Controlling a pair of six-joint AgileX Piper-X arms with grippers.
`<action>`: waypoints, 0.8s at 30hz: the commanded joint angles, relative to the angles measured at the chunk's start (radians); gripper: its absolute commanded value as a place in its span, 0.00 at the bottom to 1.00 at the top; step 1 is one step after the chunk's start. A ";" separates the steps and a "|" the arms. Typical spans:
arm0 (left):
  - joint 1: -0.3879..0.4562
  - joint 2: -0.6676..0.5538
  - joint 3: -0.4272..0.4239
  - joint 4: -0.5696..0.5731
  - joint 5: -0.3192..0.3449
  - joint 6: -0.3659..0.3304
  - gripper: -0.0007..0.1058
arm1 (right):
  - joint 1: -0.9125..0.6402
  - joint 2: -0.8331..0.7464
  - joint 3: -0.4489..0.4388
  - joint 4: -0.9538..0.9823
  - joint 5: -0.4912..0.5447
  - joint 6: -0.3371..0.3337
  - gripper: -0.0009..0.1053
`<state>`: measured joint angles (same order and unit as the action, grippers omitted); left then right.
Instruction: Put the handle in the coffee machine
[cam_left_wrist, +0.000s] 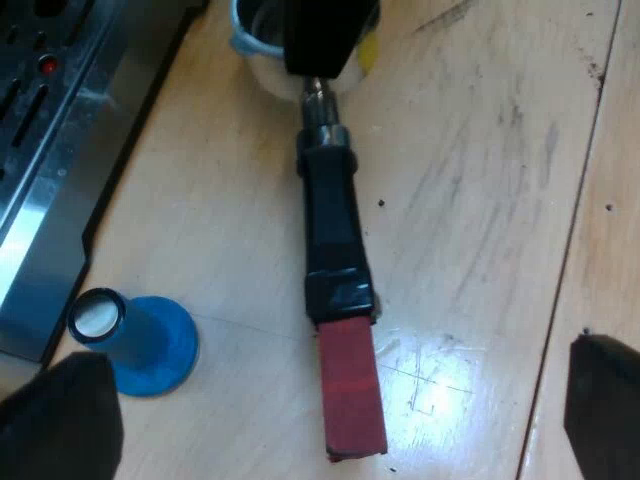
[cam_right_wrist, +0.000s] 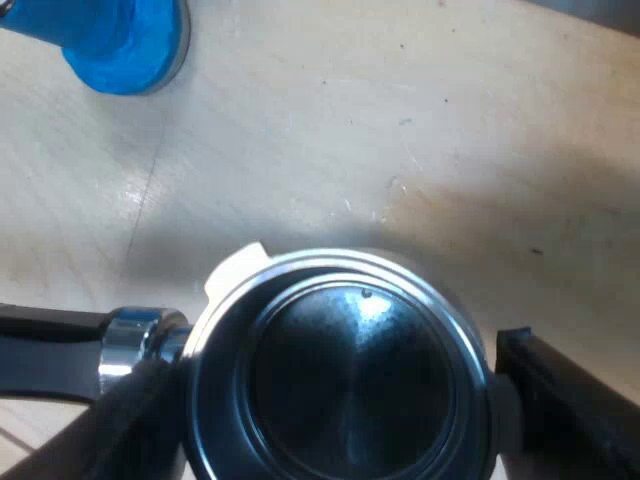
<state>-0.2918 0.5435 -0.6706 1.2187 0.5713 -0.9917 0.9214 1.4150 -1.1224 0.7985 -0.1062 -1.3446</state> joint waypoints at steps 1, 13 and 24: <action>0.001 0.001 0.043 -0.041 0.009 0.003 0.85 | 0.002 -0.046 -0.007 -0.004 -0.012 0.025 0.01; 0.001 0.001 0.145 -0.085 0.004 0.003 0.57 | 0.002 -0.101 -0.007 -0.004 -0.083 0.087 0.01; 0.001 0.001 0.145 -0.200 0.009 0.011 0.53 | 0.002 -0.105 -0.007 -0.016 -0.140 0.092 0.01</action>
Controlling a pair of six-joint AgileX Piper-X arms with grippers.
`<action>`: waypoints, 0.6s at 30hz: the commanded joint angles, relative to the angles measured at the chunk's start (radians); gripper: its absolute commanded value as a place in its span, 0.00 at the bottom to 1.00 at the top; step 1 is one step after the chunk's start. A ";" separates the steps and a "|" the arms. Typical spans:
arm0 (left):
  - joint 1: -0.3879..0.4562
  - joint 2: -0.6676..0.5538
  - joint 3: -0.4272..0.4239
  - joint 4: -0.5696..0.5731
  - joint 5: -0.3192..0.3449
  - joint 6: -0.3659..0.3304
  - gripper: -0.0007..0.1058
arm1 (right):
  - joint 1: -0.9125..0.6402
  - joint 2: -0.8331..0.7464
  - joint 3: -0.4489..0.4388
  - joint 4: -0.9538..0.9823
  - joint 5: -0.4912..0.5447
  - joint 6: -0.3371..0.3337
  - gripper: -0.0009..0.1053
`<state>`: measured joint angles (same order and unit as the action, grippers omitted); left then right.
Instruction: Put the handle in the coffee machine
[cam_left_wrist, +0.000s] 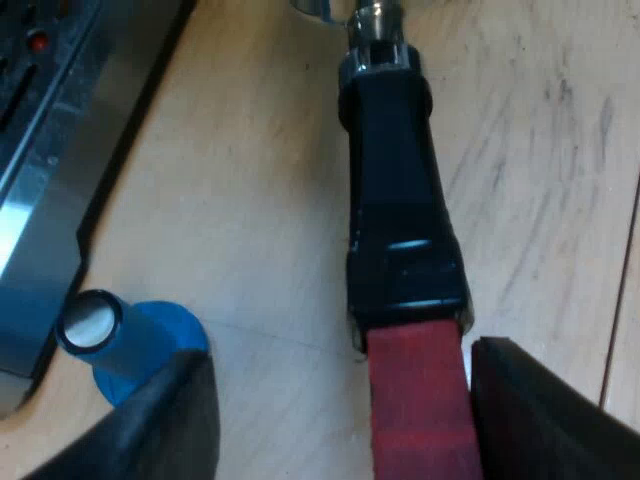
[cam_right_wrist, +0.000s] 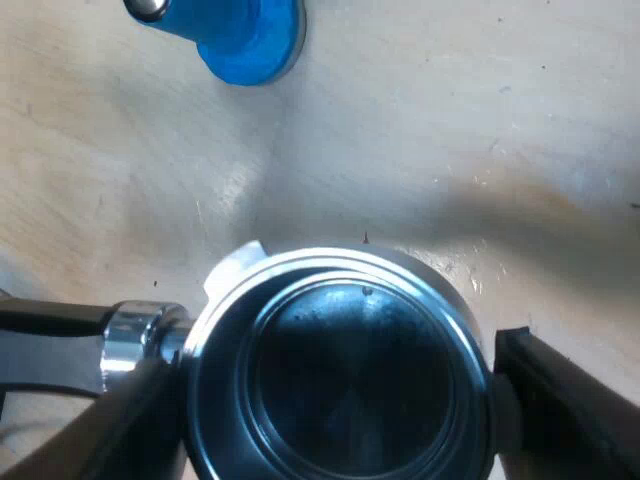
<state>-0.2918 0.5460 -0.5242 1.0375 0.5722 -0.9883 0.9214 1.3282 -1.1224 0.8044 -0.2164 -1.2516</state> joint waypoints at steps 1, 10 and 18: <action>0.001 -0.002 -0.002 -0.019 0.008 0.009 0.53 | 0.002 -0.018 -0.007 -0.022 -0.030 0.000 0.01; 0.001 0.009 -0.002 -0.009 0.025 0.051 0.62 | 0.002 -0.018 -0.010 -0.053 -0.030 0.000 0.01; -0.013 0.094 -0.002 -0.011 0.024 0.051 0.65 | 0.002 -0.018 -0.015 -0.067 -0.030 0.000 0.01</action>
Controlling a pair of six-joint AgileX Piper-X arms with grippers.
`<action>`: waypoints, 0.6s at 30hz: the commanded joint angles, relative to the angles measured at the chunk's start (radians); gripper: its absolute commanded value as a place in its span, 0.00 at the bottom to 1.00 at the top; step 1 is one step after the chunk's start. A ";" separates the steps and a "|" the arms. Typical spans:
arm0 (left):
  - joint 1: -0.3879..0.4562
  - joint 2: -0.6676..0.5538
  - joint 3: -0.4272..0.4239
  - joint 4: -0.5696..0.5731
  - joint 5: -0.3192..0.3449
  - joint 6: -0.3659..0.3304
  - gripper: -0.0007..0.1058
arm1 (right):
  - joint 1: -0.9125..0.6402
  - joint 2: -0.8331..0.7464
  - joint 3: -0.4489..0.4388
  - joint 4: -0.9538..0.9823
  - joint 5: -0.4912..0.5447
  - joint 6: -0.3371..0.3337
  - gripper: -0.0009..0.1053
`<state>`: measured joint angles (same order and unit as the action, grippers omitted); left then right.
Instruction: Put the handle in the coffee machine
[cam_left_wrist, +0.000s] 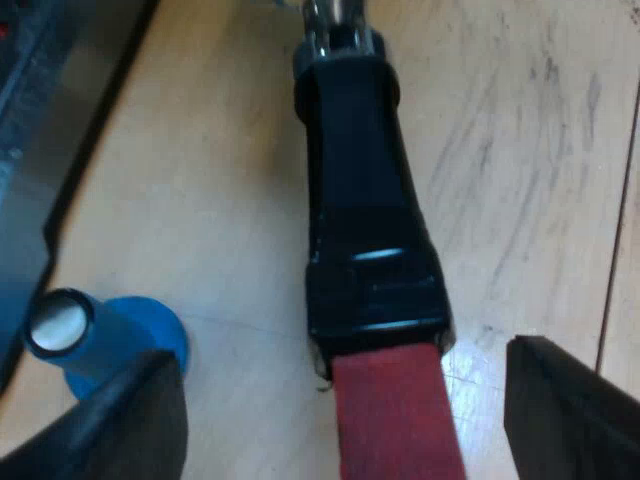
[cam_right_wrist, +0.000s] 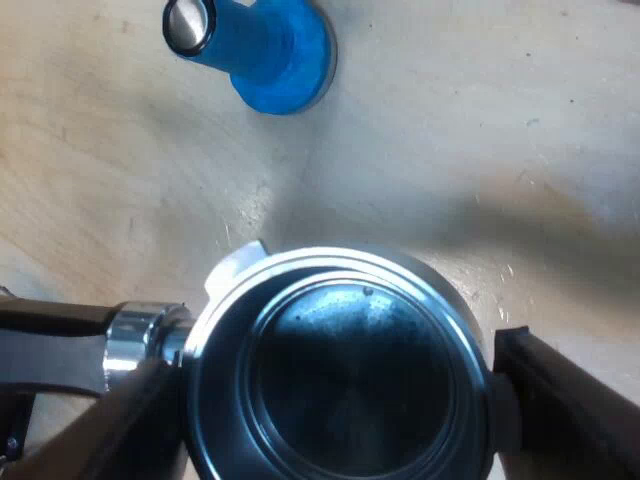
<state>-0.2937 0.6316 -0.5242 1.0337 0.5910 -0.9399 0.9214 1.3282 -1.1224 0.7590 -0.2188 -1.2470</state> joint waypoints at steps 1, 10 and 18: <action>-0.017 0.013 -0.002 -0.007 0.005 0.002 0.65 | 0.002 -0.018 -0.015 -0.022 -0.028 -0.005 0.01; -0.025 0.034 -0.002 -0.010 0.005 0.002 0.65 | 0.002 -0.018 -0.015 -0.022 -0.028 -0.005 0.01; -0.025 0.085 -0.002 -0.021 0.005 0.002 0.65 | 0.002 -0.018 -0.015 -0.022 -0.028 -0.005 0.01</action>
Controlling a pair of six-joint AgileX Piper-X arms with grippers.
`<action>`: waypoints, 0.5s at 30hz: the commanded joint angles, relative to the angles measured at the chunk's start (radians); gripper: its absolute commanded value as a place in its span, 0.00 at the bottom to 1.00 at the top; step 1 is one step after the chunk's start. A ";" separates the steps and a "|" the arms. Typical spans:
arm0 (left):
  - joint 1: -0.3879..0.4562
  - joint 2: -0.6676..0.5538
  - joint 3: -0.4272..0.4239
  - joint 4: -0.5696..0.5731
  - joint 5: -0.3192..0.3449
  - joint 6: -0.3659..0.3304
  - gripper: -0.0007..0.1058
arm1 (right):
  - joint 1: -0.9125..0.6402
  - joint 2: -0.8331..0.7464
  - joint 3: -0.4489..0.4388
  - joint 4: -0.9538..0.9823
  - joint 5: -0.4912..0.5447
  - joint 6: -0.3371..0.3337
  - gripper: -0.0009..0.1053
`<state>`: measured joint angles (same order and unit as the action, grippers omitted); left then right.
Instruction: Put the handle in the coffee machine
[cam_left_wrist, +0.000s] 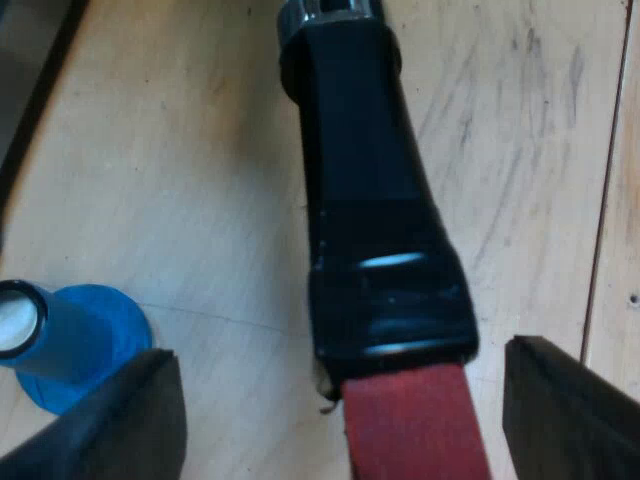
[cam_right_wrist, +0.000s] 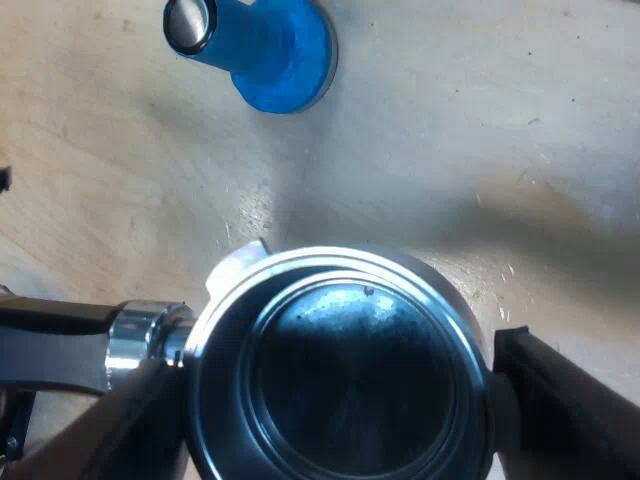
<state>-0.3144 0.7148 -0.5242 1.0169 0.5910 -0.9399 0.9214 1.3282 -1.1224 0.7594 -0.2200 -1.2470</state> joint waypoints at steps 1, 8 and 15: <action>-0.005 0.005 -0.002 -0.004 0.005 0.002 0.65 | 0.002 -0.018 -0.015 -0.022 -0.027 -0.005 0.01; -0.005 0.012 -0.002 -0.004 0.005 0.002 0.65 | 0.002 -0.018 -0.015 -0.022 -0.027 -0.007 0.01; -0.005 0.012 -0.002 0.014 0.005 0.002 0.40 | 0.002 -0.018 -0.015 -0.022 -0.027 -0.007 0.01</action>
<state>-0.3144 0.7246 -0.5242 1.0214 0.5910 -0.9399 0.9214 1.3282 -1.1224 0.7594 -0.2200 -1.2470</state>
